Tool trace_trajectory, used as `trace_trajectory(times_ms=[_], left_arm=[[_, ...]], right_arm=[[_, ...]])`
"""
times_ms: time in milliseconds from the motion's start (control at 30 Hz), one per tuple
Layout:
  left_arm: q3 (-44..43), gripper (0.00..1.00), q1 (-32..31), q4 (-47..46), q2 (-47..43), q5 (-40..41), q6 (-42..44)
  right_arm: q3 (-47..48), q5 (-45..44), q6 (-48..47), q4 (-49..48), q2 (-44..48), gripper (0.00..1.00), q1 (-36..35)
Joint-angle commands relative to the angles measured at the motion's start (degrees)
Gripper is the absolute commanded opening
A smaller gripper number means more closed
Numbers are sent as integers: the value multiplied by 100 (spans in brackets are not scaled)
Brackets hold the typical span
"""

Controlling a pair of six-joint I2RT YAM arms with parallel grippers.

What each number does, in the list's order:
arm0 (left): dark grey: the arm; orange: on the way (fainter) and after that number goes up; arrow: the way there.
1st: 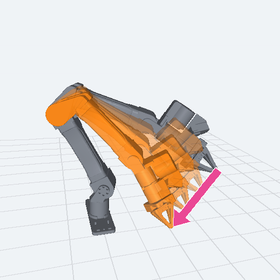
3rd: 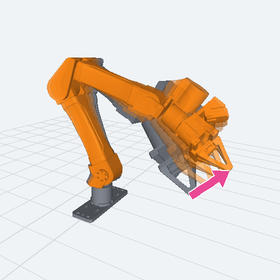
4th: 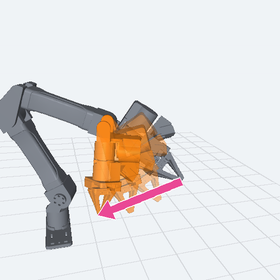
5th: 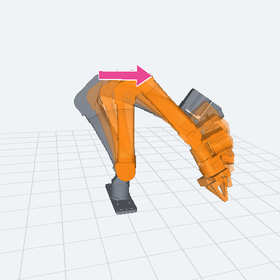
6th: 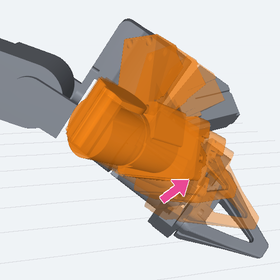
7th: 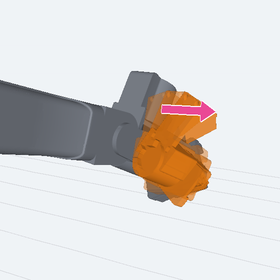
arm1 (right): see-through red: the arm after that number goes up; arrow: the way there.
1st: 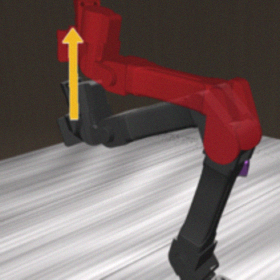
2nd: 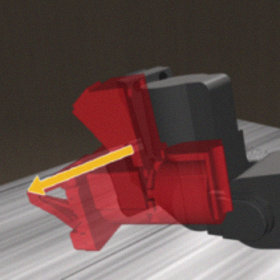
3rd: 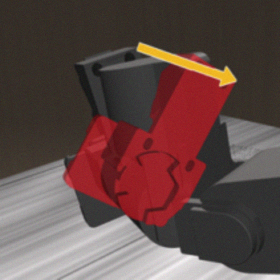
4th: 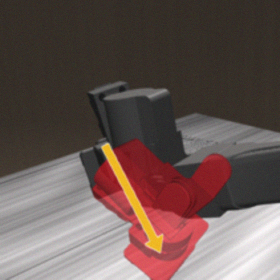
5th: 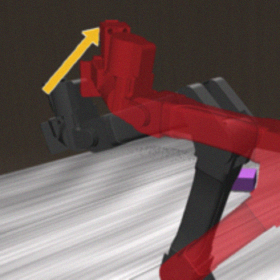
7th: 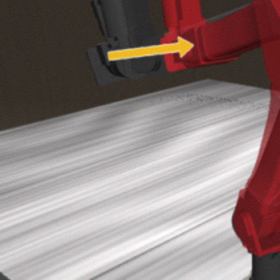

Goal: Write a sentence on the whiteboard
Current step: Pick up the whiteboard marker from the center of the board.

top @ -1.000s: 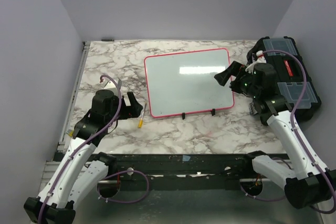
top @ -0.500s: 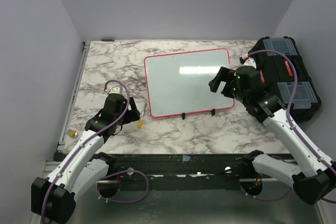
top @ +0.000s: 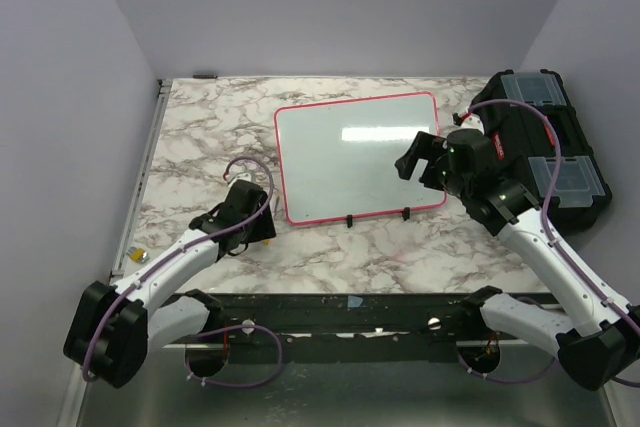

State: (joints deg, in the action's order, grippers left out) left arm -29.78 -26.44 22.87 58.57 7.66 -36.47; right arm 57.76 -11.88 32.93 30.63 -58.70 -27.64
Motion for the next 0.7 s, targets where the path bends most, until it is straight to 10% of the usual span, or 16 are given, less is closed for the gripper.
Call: trace_trajectory(times_ms=[0,667], left_arm=[[-355,61,-291,290,462,505,-498],[-1069,37,-883,946,2085,1285,-1440]], right_arm=[[-102,203,-42,-205,124,100,-31],[-307,335,-290,-317,279,100,-29]])
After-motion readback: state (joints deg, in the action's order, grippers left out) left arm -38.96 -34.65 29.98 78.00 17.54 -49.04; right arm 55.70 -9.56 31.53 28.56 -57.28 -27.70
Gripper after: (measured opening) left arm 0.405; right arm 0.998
